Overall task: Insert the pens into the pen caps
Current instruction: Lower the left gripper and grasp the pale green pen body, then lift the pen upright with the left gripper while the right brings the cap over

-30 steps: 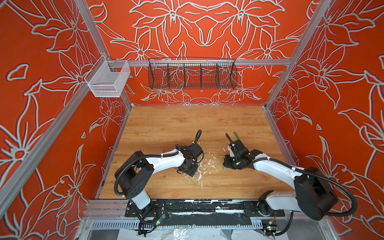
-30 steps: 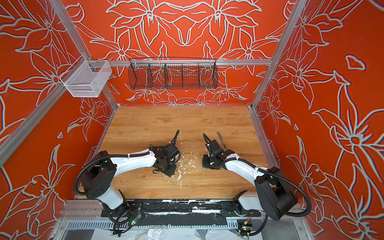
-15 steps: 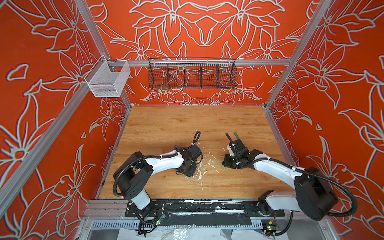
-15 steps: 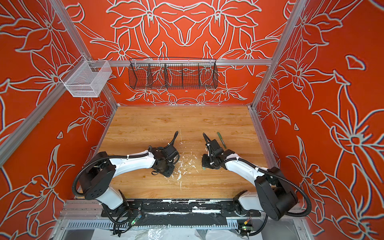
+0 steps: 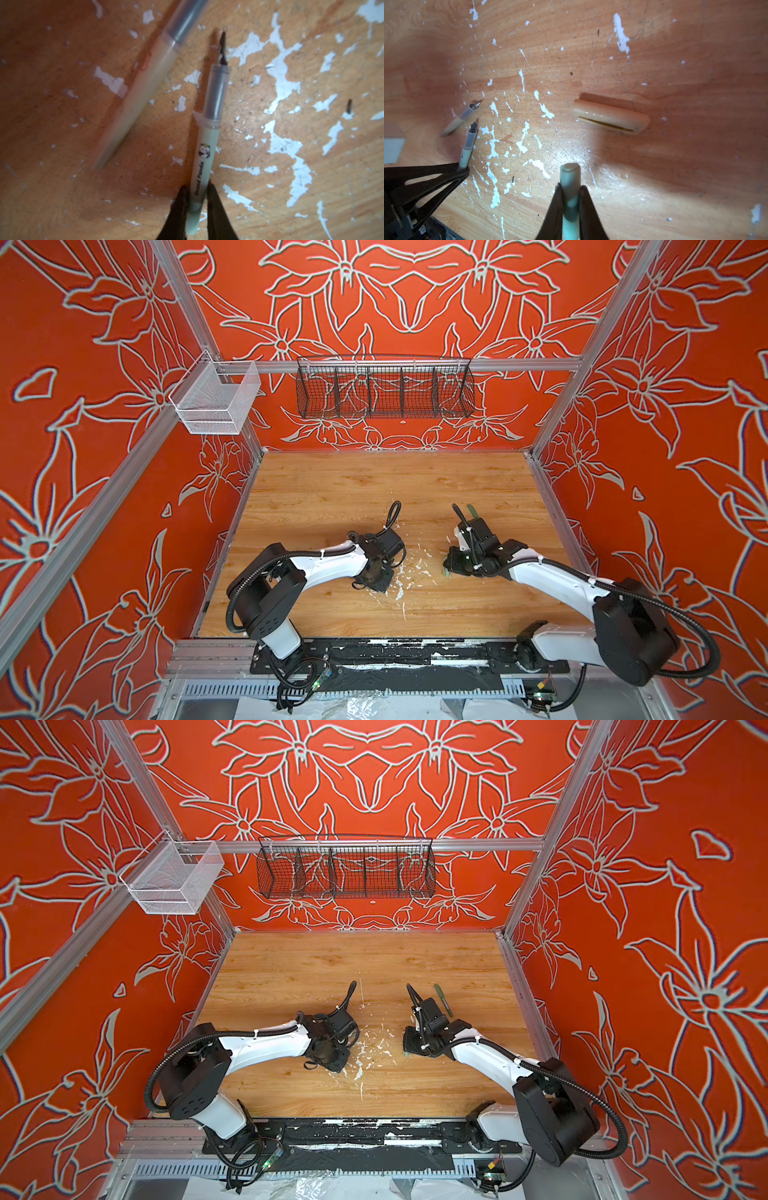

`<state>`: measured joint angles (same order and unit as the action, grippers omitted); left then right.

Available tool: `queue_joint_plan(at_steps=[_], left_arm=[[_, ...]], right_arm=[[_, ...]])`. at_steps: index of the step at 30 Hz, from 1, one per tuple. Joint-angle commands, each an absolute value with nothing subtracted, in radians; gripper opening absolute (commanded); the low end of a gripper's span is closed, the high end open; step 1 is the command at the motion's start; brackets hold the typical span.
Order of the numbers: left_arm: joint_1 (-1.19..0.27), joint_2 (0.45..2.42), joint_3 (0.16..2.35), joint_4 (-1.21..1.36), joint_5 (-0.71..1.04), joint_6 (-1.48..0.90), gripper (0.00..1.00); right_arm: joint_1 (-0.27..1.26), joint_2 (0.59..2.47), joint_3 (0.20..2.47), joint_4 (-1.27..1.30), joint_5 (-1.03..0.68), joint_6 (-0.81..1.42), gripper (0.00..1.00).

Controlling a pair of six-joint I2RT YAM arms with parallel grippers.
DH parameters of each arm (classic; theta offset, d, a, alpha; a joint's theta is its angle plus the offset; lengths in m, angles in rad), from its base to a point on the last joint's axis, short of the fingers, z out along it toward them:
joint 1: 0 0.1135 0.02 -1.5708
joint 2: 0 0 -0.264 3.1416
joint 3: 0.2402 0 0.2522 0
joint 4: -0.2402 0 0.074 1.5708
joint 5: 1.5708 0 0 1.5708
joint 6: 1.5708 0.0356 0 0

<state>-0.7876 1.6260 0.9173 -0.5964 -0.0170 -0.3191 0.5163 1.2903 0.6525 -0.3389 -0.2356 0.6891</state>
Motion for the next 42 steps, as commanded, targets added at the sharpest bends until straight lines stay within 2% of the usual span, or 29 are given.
queue_joint_plan(at_steps=[1, 11, 22, 30, 36, 42], left_arm=[[-0.799, 1.629, 0.938, -0.595, 0.002, -0.323, 0.14], [-0.816, 1.636, 0.933, -0.574, 0.040, -0.298, 0.00], [-0.819, 1.559, 1.017, -0.563, 0.053, -0.257, 0.00], [-0.819, 1.485, 1.064, -0.368, 0.161, -0.266, 0.00], [-0.819, 1.449, 1.127, -0.348, 0.086, -0.187, 0.00], [-0.819, 1.441, 1.161, -0.340, 0.121, -0.169, 0.00]], right_arm=[[0.509, 1.277, 0.643, -0.339, -0.224, 0.704, 0.09], [0.508, 1.272, 0.660, -0.335, -0.226, 0.700, 0.09], [0.509, 1.200, 0.737, -0.358, -0.206, 0.727, 0.09], [0.501, 1.139, 0.842, -0.262, -0.168, 0.742, 0.09], [0.475, 1.077, 0.930, -0.267, -0.141, 0.704, 0.08], [0.454, 1.040, 0.962, -0.197, -0.145, 0.699, 0.08]])
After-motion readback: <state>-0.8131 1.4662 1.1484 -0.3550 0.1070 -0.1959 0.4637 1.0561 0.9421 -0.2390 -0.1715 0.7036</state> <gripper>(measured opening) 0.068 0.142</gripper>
